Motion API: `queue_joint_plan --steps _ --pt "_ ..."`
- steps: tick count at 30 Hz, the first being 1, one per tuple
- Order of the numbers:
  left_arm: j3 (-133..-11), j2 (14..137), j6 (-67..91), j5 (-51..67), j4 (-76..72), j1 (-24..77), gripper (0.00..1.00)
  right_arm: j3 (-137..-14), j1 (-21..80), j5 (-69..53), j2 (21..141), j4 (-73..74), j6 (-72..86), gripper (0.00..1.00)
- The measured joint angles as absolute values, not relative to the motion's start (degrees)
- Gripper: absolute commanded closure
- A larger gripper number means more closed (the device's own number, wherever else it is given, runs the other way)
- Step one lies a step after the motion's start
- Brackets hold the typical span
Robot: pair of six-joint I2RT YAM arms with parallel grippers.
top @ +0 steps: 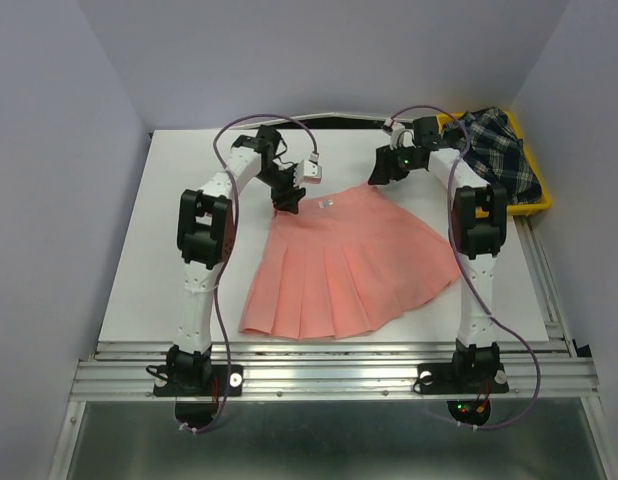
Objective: Fold and stack the skirts
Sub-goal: Flatten the skirt out
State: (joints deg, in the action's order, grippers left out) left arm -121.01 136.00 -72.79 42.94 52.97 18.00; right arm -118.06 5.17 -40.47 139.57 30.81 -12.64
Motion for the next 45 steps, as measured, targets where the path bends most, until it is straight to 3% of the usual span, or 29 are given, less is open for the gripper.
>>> queue_joint_plan --steps 5,13,21,27,28,31,35,45 --pt "-119.3 133.0 -67.2 42.7 50.5 15.5 0.38 -118.4 4.9 -38.1 136.0 32.7 -18.3 0.42" --pt "-117.7 130.5 -55.8 42.4 45.8 13.0 0.38 -122.1 6.3 -33.4 135.2 39.0 -26.2 0.37" --pt "-115.6 130.5 -43.3 40.5 41.3 11.7 0.39 -122.7 9.0 -28.6 138.7 39.6 -28.8 0.41" --pt "-107.4 129.9 -35.2 36.9 37.1 11.5 0.43 -122.7 9.5 -27.0 141.1 39.0 -28.6 0.63" --pt "-106.5 129.9 -34.7 36.5 36.8 11.5 0.44 -122.7 9.5 -26.9 141.1 39.0 -28.3 0.63" --pt "-105.0 129.9 -33.3 35.9 36.0 11.5 0.51 -122.7 9.5 -27.0 141.1 38.5 -28.0 0.79" --pt "-104.6 129.3 -32.7 36.6 35.2 11.5 0.51 -122.7 9.5 -27.0 141.1 37.8 -27.7 0.99" --pt "-104.5 125.7 -31.6 39.7 34.2 11.5 0.47 -122.7 9.5 -27.6 141.1 37.1 -26.1 0.99"
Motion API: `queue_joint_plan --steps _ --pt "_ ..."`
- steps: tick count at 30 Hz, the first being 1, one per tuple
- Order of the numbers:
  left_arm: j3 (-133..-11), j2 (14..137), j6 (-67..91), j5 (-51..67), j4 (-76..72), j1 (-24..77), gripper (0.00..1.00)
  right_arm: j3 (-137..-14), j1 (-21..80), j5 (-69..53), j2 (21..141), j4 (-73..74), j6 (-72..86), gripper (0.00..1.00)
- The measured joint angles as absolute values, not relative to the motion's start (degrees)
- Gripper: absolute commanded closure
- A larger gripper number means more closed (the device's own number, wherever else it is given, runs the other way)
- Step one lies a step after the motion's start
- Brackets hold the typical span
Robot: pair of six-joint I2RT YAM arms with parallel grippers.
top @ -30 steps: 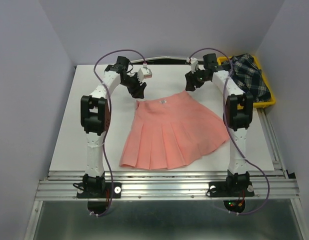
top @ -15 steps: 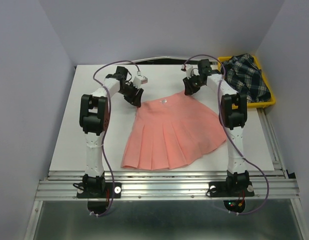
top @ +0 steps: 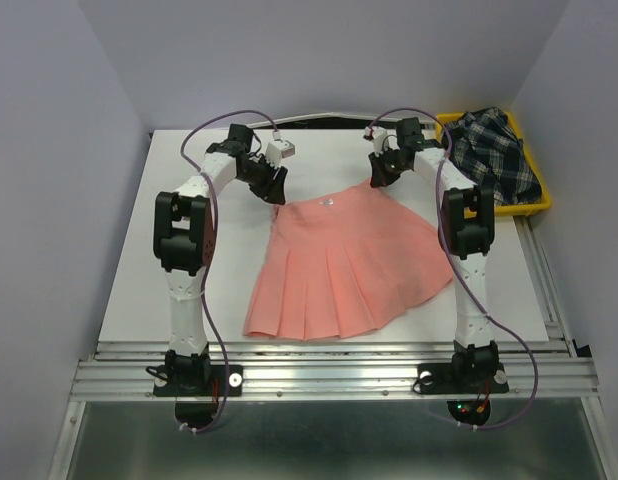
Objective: Fold and stack the skirts
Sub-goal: Flatten the skirt out
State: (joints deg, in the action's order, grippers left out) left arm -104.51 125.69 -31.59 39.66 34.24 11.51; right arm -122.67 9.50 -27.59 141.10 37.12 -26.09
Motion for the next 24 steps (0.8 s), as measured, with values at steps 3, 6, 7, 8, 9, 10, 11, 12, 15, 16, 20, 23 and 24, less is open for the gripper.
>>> queue_joint_plan --steps 3,6,7,8,9,10,11,12,15,16,20,23,24 --pt "-104.5 125.6 -31.6 39.9 34.3 11.5 0.48 -122.7 9.5 -27.6 141.1 37.0 -25.6 0.99" --pt "-104.5 125.6 -31.6 39.8 34.3 11.6 0.48 -122.7 9.5 -27.7 141.1 37.0 -25.2 0.99" --pt "-104.5 125.6 -31.6 39.8 34.3 11.6 0.47 -122.7 9.5 -27.7 141.1 37.0 -25.1 0.99" --pt "-104.5 125.6 -31.6 39.7 34.3 11.6 0.47 -122.7 9.5 -27.7 141.1 37.0 -25.0 0.99" --pt "-104.5 125.6 -31.6 39.6 34.3 11.6 0.48 -122.7 9.5 -27.7 141.1 37.0 -24.8 0.99" --pt "-104.5 125.6 -31.6 39.4 34.3 11.7 0.47 -122.7 9.5 -27.7 141.1 37.0 -24.6 0.99" --pt "-104.5 125.7 -31.6 39.1 34.3 11.7 0.47 -122.7 9.5 -27.8 141.1 37.0 -24.5 0.99" --pt "-104.5 125.7 -31.6 38.9 34.3 11.8 0.47 -122.7 9.5 -27.8 141.1 37.0 -24.3 0.99" --pt "-104.5 125.9 -31.6 38.2 34.3 11.9 0.48 -122.7 9.5 -27.9 141.1 36.9 -23.8 0.99" --pt "-104.6 126.1 -31.6 38.0 34.3 12.0 0.48 -122.7 9.5 -27.9 141.1 36.9 -23.7 0.99" --pt "-104.7 127.4 -31.6 37.8 34.4 12.4 0.48 -122.7 9.5 -28.1 141.1 36.9 -23.1 0.99" --pt "-104.7 128.2 -31.6 37.6 34.5 12.6 0.49 -122.7 9.5 -28.1 141.1 36.9 -22.7 0.99" --pt "-104.7 128.8 -31.6 37.6 34.5 12.8 0.52 -122.7 9.5 -28.1 141.1 36.9 -22.5 0.99"
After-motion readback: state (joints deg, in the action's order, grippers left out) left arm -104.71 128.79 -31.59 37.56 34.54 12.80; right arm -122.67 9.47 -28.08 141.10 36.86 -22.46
